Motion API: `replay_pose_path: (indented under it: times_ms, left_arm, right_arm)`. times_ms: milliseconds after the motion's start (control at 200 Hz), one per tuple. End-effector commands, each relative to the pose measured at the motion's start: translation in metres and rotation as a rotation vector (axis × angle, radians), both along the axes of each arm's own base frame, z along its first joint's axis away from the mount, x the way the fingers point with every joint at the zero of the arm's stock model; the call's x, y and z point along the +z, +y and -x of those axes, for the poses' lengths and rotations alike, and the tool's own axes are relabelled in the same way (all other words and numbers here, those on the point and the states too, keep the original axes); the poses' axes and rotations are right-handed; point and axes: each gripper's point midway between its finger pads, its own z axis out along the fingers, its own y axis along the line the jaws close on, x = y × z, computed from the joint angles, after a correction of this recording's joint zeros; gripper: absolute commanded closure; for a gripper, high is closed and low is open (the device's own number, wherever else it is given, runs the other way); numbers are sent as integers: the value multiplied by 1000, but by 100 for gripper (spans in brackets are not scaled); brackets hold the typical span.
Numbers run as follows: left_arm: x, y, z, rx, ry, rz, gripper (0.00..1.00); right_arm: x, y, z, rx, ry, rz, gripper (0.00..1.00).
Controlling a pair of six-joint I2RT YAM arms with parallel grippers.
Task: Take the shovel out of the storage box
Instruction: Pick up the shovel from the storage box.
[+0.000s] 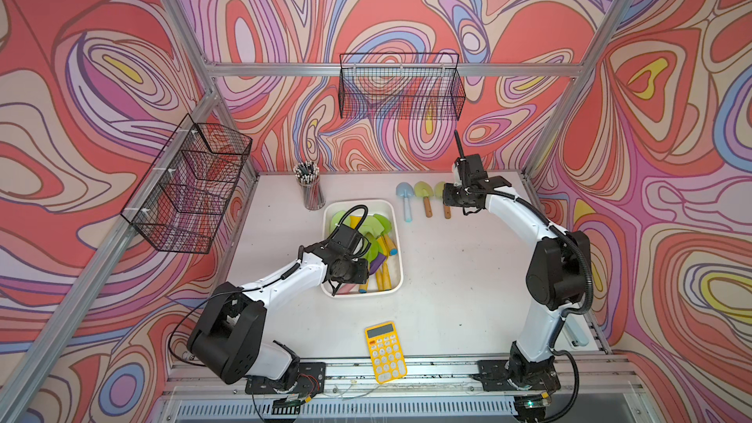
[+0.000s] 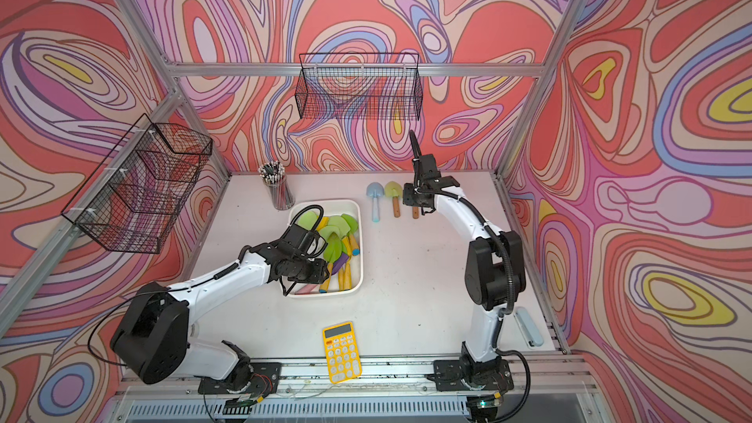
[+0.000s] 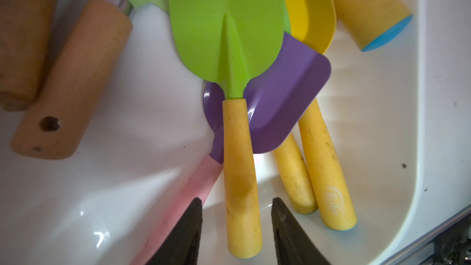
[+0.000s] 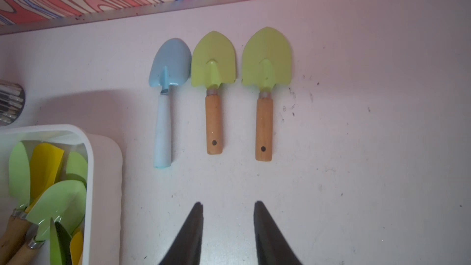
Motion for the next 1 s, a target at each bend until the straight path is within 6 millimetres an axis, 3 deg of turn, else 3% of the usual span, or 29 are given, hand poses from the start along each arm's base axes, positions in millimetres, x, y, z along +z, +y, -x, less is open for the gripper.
replay_pose_path:
  times_ms: [0, 225, 556, 781, 992]
  left_arm:
    - [-8, -4, 2, -9, 17, 9, 51]
    - [-22, -6, 6, -15, 63, 3, 51]
    - [-31, -10, 11, -19, 94, 29, 56]
    - [-30, -10, 10, -20, 95, 28, 69]
    - [-17, -4, 4, -8, 56, -7, 86]
  right_arm:
    - [9, 5, 7, 7, -23, -12, 65]
    - [-3, 23, 22, 44, 3, -51, 65]
    - [-12, 27, 31, 56, 23, -43, 66]
    - [-11, 25, 32, 52, 19, -37, 68]
    - [-5, 24, 34, 54, 10, -35, 68]
